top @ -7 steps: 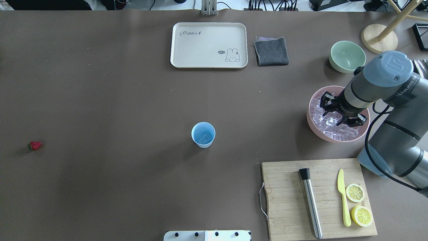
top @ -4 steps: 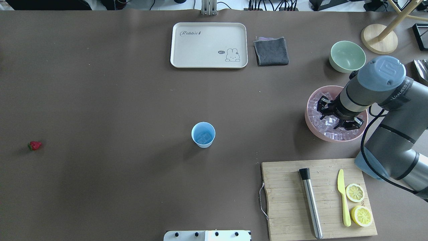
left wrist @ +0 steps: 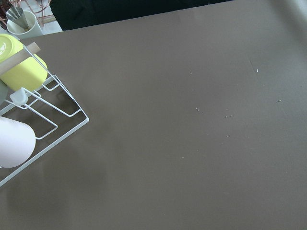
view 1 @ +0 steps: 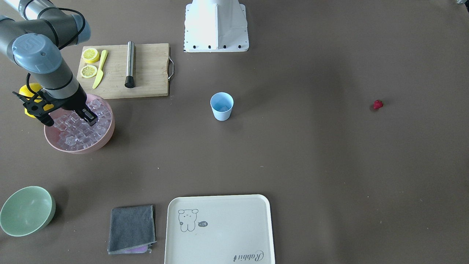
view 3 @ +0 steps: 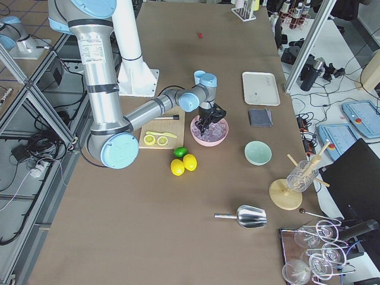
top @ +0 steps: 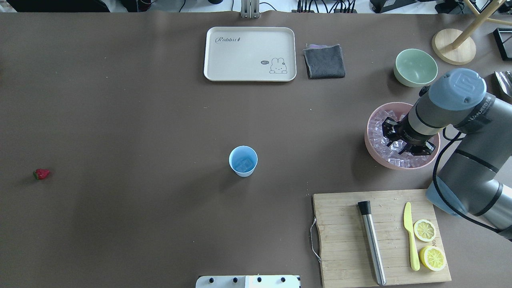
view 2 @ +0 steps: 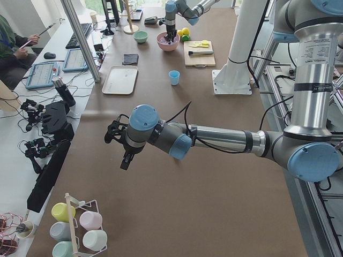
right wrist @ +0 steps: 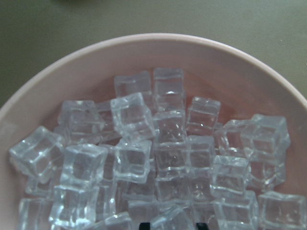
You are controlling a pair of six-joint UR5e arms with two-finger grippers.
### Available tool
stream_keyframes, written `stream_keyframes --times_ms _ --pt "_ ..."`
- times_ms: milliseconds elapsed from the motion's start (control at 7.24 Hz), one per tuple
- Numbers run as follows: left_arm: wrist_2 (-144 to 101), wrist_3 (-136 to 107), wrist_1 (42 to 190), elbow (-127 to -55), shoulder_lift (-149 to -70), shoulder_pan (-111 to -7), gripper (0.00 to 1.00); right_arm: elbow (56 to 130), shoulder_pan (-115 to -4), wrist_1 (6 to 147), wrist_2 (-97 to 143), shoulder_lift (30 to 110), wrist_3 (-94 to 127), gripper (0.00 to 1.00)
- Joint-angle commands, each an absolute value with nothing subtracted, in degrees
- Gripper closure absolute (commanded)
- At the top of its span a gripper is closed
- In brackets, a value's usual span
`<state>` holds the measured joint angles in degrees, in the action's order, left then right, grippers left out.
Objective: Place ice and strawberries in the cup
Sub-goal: 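Lower the right gripper into the bowl and grasp another ice cube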
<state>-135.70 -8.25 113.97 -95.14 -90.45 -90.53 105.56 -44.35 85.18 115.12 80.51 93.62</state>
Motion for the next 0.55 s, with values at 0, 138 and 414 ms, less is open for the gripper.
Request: stream_keyframes --times_ms 0,138,414 --pt "-135.7 -8.3 113.8 -95.0 -91.0 -90.5 0.02 105.8 -45.3 85.3 116.0 80.2 93.3 1.0" --pt "-135.7 -8.3 113.8 -94.8 -91.1 -90.5 0.02 106.5 -46.7 85.4 116.9 80.0 93.3 1.0" --pt "-135.7 -8.3 113.8 -94.7 -91.1 -90.5 0.02 108.8 -50.3 85.5 120.6 80.2 93.1 1.0"
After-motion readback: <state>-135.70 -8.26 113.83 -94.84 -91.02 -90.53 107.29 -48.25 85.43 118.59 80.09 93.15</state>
